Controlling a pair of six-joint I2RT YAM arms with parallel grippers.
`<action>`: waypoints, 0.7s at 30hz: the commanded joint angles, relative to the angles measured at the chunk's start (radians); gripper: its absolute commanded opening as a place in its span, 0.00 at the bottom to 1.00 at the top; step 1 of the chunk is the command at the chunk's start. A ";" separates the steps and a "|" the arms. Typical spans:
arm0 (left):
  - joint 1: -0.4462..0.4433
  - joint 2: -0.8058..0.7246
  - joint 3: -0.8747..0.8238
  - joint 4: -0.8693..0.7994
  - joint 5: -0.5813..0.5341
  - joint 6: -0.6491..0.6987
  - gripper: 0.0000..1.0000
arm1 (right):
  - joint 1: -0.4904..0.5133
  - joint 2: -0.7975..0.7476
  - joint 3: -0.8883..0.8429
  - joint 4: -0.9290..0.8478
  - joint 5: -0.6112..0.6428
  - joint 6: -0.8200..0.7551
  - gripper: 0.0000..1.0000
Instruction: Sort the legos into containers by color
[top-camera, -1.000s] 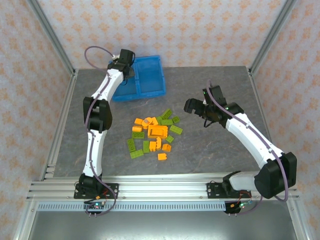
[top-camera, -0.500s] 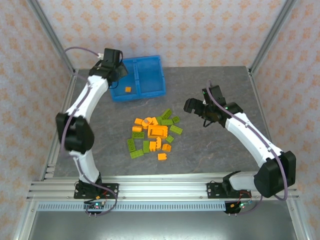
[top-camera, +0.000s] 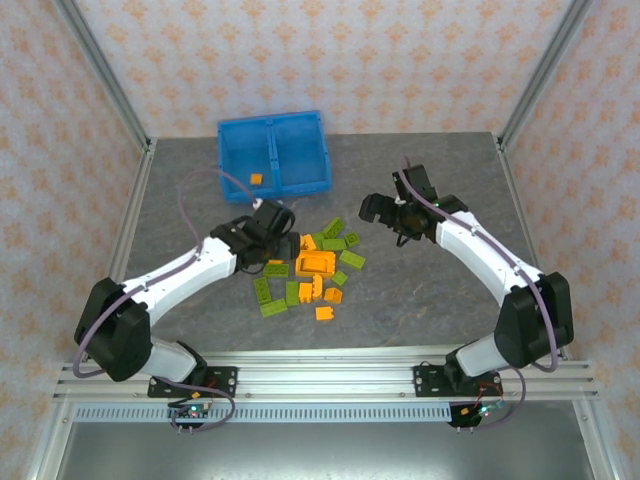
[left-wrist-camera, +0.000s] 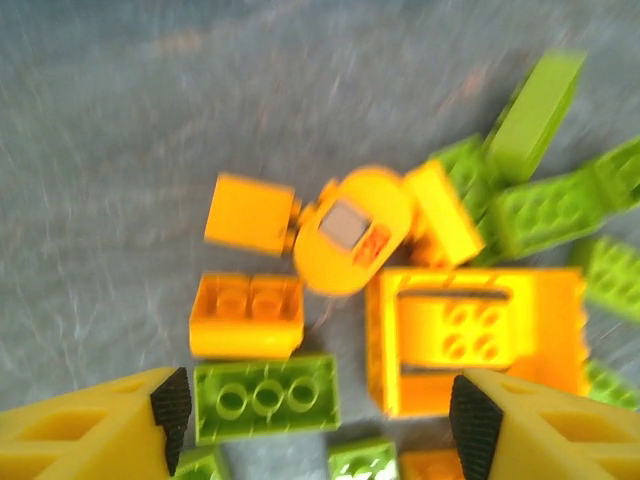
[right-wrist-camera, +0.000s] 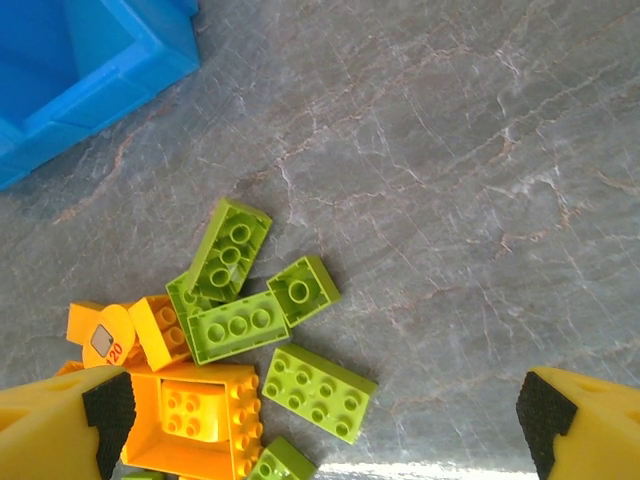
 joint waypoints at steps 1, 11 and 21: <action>0.001 0.010 -0.054 -0.015 -0.067 0.012 0.77 | 0.007 0.021 0.045 0.019 -0.008 -0.007 0.99; 0.040 0.198 -0.036 0.094 -0.039 0.069 0.88 | 0.007 -0.004 0.020 -0.005 0.014 -0.010 0.99; 0.106 0.263 -0.065 0.221 0.041 0.078 0.74 | 0.006 -0.021 -0.006 -0.005 0.014 0.002 0.99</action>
